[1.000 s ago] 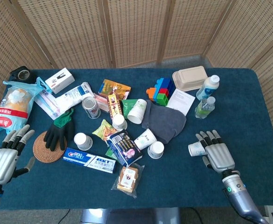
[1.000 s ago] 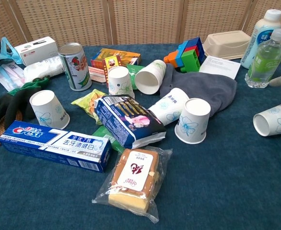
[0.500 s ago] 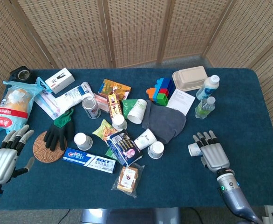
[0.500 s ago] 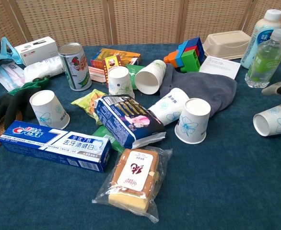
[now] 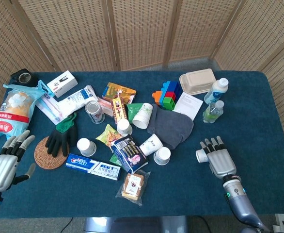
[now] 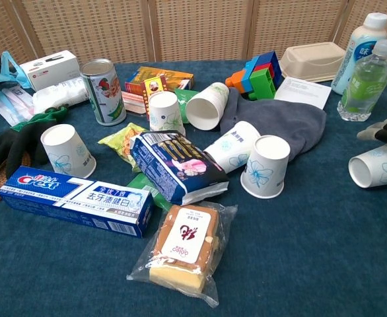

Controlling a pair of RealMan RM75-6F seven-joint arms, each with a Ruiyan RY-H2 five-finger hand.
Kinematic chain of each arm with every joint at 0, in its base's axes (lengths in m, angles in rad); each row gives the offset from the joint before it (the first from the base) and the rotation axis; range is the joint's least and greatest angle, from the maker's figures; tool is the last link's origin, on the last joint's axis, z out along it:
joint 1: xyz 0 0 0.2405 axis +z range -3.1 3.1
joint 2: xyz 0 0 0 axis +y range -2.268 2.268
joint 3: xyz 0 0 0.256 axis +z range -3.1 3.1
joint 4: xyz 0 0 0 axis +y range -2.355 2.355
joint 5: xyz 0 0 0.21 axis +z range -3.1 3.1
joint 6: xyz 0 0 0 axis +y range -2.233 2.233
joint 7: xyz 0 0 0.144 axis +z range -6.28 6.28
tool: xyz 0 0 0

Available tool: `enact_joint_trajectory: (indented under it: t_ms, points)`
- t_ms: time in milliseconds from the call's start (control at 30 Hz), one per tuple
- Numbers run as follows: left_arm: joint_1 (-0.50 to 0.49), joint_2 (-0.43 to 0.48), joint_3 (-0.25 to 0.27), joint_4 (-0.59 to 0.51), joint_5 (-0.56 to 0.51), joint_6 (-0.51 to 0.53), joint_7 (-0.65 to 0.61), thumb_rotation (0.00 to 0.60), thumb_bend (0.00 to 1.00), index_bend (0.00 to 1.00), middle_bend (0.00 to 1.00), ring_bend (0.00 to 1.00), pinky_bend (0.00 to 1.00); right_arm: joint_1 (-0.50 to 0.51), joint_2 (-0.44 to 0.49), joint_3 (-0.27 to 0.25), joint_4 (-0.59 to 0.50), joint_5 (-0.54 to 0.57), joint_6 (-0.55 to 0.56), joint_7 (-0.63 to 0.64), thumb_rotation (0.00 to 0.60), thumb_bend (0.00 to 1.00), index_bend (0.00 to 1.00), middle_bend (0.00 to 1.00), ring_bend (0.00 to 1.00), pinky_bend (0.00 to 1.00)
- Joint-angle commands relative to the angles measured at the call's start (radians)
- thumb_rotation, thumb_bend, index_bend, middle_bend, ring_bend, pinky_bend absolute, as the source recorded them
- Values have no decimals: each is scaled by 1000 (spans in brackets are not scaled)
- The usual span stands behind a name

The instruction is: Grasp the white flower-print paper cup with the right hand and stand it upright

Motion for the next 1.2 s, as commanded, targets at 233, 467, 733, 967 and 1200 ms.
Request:
enact_joint_trajectory:
  t_ms: [233,467,733,967,1200]
  points:
    - [1,0,2,4,0,0,-6,600,473,61,30,0,0,8,-11,-1,-5,19,0,-14,600,455,22,0,0,0]
    - [2,-1,2,8,0,3,-13,600,472,61,31,0,0,16,-29,2,1,36,-1,-22,600,458,108,0,0,0]
    - [7,2,3,12,2,9,-23,600,472,61,31,0,0,19,-63,20,62,-3,21,51,600,566,422,20,0,0]
    - [5,2,5,13,3,5,-31,600,471,61,30,0,0,15,-56,22,81,-26,12,131,600,561,466,50,0,0]
    - [4,2,5,12,5,4,-33,600,470,61,30,0,0,3,-1,61,26,-56,-4,361,600,537,454,50,0,0]
